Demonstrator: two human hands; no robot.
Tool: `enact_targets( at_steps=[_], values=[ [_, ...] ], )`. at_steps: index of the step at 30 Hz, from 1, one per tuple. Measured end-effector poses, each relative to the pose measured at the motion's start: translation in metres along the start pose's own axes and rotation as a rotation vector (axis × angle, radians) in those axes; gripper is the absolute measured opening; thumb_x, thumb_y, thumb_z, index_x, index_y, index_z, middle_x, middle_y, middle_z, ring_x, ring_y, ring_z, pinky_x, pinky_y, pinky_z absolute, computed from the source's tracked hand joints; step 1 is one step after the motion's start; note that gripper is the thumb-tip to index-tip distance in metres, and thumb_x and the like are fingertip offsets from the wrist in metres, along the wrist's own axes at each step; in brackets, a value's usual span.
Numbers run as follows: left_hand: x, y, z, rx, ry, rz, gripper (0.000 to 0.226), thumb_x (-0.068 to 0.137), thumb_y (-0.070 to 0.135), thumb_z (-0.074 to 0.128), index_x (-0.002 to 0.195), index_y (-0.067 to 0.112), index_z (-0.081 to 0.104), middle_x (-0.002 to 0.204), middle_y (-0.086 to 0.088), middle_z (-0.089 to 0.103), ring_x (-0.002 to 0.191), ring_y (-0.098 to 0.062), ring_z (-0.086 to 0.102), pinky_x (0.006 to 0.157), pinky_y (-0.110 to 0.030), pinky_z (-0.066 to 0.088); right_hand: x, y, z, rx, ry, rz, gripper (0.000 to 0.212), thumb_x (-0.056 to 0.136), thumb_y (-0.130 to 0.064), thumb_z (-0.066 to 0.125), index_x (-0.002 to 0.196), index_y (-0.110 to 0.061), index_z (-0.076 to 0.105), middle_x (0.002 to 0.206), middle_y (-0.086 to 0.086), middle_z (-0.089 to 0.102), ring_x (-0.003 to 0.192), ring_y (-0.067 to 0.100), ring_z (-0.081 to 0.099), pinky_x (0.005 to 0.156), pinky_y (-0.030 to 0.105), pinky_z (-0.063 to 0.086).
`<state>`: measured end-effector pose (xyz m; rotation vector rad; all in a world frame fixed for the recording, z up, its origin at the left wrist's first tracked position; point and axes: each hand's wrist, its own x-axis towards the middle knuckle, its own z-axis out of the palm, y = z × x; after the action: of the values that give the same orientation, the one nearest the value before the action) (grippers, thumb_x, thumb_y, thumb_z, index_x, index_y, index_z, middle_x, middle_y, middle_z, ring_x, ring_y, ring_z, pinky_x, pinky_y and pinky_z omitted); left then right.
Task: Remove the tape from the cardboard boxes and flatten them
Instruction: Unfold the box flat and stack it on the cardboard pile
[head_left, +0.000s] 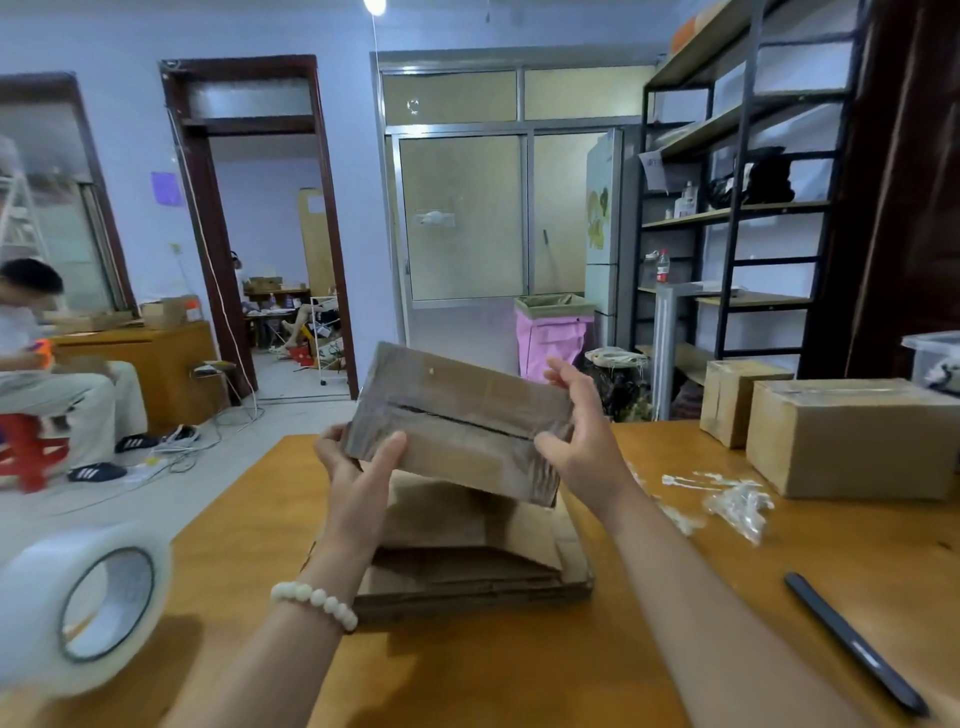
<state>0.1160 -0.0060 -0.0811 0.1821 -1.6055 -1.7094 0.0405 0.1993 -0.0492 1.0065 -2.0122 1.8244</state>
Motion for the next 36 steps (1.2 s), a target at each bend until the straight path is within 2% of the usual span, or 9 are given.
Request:
enact_targets(
  at_steps=[5, 11, 14, 19, 21, 23, 26, 30, 36],
  values=[
    [-0.003, -0.026, -0.016, 0.385, -0.18, -0.047, 0.052, 0.086, 0.009, 0.07, 0.12, 0.021, 0.033, 0.109, 0.002, 0.048, 0.108, -0.022, 0.051, 0.071, -0.02, 0.043, -0.014, 0.032, -0.003, -0.271, -0.031, 0.101, 0.059, 0.09, -0.014, 0.06, 0.143, -0.016, 0.035, 0.139, -0.009, 0.034, 0.133, 0.008, 0.03, 0.106, 0.021, 0.028],
    [-0.005, -0.014, -0.01, 0.257, -0.199, -0.161, 0.067, 0.07, 0.064, 0.068, 0.116, 0.018, 0.05, 0.106, 0.001, 0.058, 0.093, -0.01, 0.055, 0.069, -0.024, 0.041, -0.026, 0.048, -0.004, -0.362, -0.008, -0.049, 0.04, 0.084, -0.018, 0.07, 0.121, -0.018, 0.055, 0.132, -0.011, 0.045, 0.124, 0.001, 0.037, 0.105, 0.011, 0.028],
    [0.007, -0.011, 0.003, 0.236, -0.087, -0.113, 0.062, 0.082, 0.058, 0.056, 0.131, 0.022, 0.046, 0.114, 0.003, 0.056, 0.102, -0.013, 0.053, 0.08, -0.028, 0.04, -0.029, 0.048, -0.004, -0.266, 0.015, -0.054, 0.033, 0.081, -0.009, 0.072, 0.104, -0.022, 0.052, 0.124, -0.01, 0.049, 0.108, -0.004, 0.05, 0.091, -0.002, 0.032],
    [0.007, -0.026, 0.011, 0.22, -0.026, -0.094, 0.046, 0.098, 0.033, 0.05, 0.143, 0.027, 0.042, 0.132, 0.004, 0.049, 0.127, -0.019, 0.044, 0.105, -0.036, 0.036, -0.035, 0.045, -0.002, -0.196, 0.046, -0.116, 0.017, 0.088, -0.008, 0.064, 0.099, -0.018, 0.056, 0.113, -0.009, 0.056, 0.101, -0.016, 0.051, 0.086, 0.002, 0.037],
    [0.002, -0.03, 0.011, 0.277, 0.014, 0.005, 0.047, 0.101, 0.03, 0.046, 0.147, 0.027, 0.038, 0.136, 0.01, 0.041, 0.134, -0.013, 0.034, 0.106, -0.029, 0.028, -0.034, 0.042, 0.001, -0.209, 0.068, -0.138, 0.01, 0.09, -0.01, 0.061, 0.097, -0.016, 0.058, 0.103, -0.01, 0.057, 0.096, -0.013, 0.053, 0.083, 0.004, 0.041],
    [-0.004, -0.028, 0.011, 0.448, 0.096, 0.349, 0.041, 0.102, 0.022, 0.044, 0.143, 0.021, 0.045, 0.145, 0.004, 0.04, 0.138, -0.012, 0.029, 0.109, -0.022, 0.023, -0.032, 0.039, 0.001, -0.24, 0.082, -0.134, 0.008, 0.09, -0.012, 0.062, 0.096, -0.017, 0.059, 0.095, -0.011, 0.057, 0.091, -0.01, 0.054, 0.079, 0.005, 0.042],
    [-0.006, -0.034, 0.02, 0.83, 0.014, 0.818, 0.034, 0.096, 0.027, 0.047, 0.118, 0.011, 0.067, 0.12, -0.007, 0.066, 0.122, -0.023, 0.051, 0.111, -0.038, 0.026, -0.028, 0.032, -0.003, -0.27, 0.062, -0.073, 0.009, 0.09, -0.011, 0.062, 0.096, -0.017, 0.059, 0.092, -0.005, 0.056, 0.086, -0.004, 0.053, 0.074, 0.002, 0.039],
    [-0.014, -0.043, 0.03, 1.14, -0.001, 0.832, 0.054, 0.088, 0.062, 0.044, 0.108, 0.02, 0.072, 0.106, -0.002, 0.068, 0.106, -0.023, 0.049, 0.101, -0.045, 0.023, -0.027, 0.028, -0.002, -0.305, 0.031, -0.063, 0.019, 0.091, -0.006, 0.06, 0.109, -0.009, 0.065, 0.092, -0.007, 0.053, 0.088, -0.005, 0.05, 0.079, 0.0, 0.037],
    [-0.013, -0.037, 0.031, 1.123, 0.008, 0.781, 0.05, 0.082, 0.06, 0.05, 0.101, 0.021, 0.075, 0.101, -0.002, 0.067, 0.101, -0.032, 0.057, 0.098, -0.042, 0.022, -0.034, 0.029, -0.007, -0.16, 0.04, -0.064, 0.019, 0.09, -0.002, 0.059, 0.086, -0.016, 0.07, 0.09, -0.008, 0.055, 0.094, -0.01, 0.053, 0.082, 0.003, 0.039]
  ],
)
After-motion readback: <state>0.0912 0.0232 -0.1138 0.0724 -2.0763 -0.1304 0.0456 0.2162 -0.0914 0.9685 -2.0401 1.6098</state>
